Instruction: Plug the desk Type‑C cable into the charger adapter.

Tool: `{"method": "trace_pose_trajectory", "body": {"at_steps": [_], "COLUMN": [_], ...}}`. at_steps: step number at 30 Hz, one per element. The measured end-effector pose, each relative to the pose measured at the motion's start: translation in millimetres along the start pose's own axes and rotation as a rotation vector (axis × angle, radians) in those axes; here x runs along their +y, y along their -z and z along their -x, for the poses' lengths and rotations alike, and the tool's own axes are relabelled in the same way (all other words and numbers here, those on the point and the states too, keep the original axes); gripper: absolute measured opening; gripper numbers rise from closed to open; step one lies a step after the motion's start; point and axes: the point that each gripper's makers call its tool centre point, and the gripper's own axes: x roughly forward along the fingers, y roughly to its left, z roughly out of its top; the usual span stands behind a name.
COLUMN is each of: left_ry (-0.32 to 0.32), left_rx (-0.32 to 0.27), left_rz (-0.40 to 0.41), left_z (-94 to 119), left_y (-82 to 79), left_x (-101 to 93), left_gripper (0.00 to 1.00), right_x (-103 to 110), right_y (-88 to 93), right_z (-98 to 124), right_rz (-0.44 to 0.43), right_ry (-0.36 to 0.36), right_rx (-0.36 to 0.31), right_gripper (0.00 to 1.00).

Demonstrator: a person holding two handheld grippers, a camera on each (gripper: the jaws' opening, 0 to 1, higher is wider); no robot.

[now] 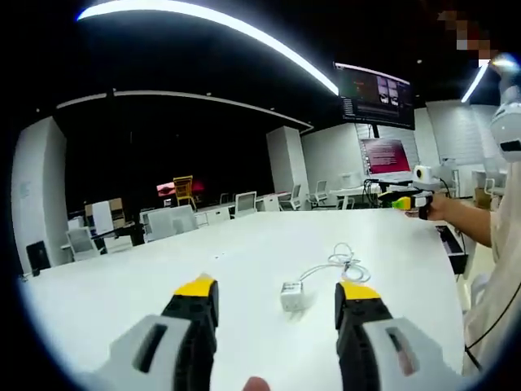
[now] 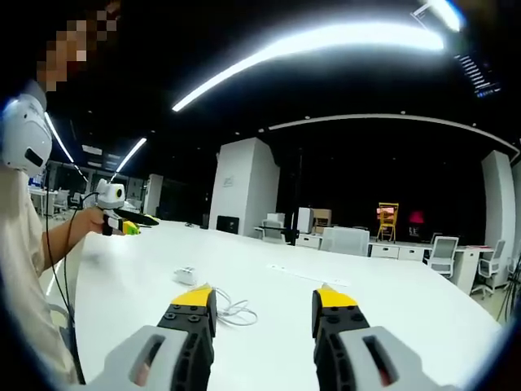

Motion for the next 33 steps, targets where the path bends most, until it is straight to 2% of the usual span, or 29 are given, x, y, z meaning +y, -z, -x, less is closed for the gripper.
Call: {"method": "trace_pose_trajectory", "body": {"at_steps": [12, 33], "left_ry": [0.012, 0.061], "left_rx": [0.066, 0.173], "left_rz": [0.022, 0.002], "left_z": [-13, -45], "left_y": [3.5, 5.7], "left_x": [-1.8, -11.3], "left_gripper": [0.55, 0.55], "right_x": [3, 1], "right_y": [-2.5, -3.0], "right_z": [1, 4], "right_rz": [0.009, 0.017], "right_ry": [-0.001, 0.002], "right_rx": [-0.002, 0.002], "right_gripper": [0.48, 0.48]}}
